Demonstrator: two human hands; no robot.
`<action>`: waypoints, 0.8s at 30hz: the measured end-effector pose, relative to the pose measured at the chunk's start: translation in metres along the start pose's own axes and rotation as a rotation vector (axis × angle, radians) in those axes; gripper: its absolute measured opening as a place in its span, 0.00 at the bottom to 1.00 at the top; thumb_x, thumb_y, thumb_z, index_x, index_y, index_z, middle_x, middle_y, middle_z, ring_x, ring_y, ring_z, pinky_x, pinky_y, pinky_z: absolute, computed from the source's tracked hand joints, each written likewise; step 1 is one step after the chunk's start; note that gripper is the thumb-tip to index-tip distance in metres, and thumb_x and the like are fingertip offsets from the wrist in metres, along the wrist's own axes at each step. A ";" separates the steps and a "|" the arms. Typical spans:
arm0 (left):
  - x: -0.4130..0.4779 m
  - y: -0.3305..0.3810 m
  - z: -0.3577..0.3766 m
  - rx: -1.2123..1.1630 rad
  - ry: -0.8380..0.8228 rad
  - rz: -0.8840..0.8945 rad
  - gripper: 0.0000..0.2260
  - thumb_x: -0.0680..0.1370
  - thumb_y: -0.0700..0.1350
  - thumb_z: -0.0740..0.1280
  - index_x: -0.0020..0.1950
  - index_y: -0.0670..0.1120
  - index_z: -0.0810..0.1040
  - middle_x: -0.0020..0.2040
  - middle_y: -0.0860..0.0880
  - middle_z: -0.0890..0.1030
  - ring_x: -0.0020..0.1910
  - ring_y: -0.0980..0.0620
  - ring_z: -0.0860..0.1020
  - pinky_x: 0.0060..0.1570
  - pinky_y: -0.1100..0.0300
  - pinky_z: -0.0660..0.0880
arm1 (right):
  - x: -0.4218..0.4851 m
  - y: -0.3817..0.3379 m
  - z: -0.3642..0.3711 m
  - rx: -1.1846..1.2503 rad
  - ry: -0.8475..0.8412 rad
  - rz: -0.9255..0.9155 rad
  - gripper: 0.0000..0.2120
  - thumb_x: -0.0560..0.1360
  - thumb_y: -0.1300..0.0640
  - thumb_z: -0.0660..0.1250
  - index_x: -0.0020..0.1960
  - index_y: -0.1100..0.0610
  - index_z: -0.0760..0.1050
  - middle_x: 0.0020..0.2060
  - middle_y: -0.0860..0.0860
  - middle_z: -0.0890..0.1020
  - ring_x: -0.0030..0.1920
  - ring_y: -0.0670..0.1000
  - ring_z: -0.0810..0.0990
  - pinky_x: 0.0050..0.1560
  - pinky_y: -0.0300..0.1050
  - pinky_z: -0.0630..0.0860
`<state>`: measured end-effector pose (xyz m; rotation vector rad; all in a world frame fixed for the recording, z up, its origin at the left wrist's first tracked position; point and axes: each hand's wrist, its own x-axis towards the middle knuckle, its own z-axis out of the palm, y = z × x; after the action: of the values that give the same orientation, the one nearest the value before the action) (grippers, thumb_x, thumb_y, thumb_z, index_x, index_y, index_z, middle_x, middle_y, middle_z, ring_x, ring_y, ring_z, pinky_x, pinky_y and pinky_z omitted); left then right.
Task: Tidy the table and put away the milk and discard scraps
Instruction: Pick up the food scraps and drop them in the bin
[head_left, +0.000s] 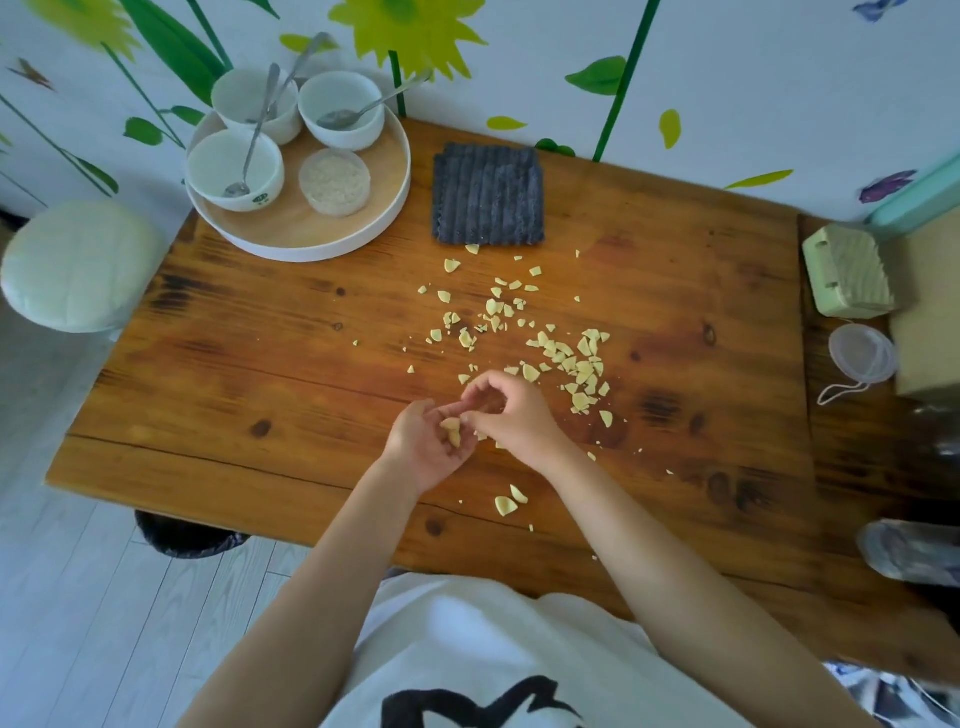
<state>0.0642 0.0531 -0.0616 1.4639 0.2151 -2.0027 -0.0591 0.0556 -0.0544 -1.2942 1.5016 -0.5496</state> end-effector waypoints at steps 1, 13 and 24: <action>0.001 -0.002 -0.001 0.011 0.018 -0.001 0.16 0.82 0.44 0.51 0.46 0.38 0.75 0.41 0.44 0.74 0.39 0.51 0.73 0.40 0.59 0.73 | -0.004 0.005 -0.003 -0.034 0.044 0.013 0.06 0.70 0.62 0.70 0.45 0.56 0.76 0.39 0.45 0.78 0.40 0.44 0.77 0.45 0.39 0.75; -0.001 -0.010 -0.017 0.041 0.125 0.065 0.11 0.78 0.38 0.56 0.38 0.41 0.74 0.34 0.48 0.71 0.33 0.54 0.70 0.35 0.63 0.69 | -0.039 0.039 0.009 -0.694 -0.177 0.109 0.01 0.72 0.55 0.69 0.44 0.49 0.78 0.43 0.44 0.77 0.49 0.47 0.77 0.42 0.40 0.70; -0.006 -0.014 -0.014 0.073 0.072 0.056 0.13 0.79 0.39 0.54 0.41 0.41 0.76 0.36 0.47 0.75 0.35 0.53 0.73 0.37 0.62 0.72 | -0.039 0.037 0.003 -0.689 -0.142 0.131 0.06 0.72 0.54 0.70 0.48 0.50 0.76 0.40 0.43 0.74 0.47 0.48 0.75 0.40 0.41 0.68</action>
<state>0.0689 0.0731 -0.0645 1.5721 0.1310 -1.9340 -0.0773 0.1036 -0.0711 -1.6871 1.7059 0.1723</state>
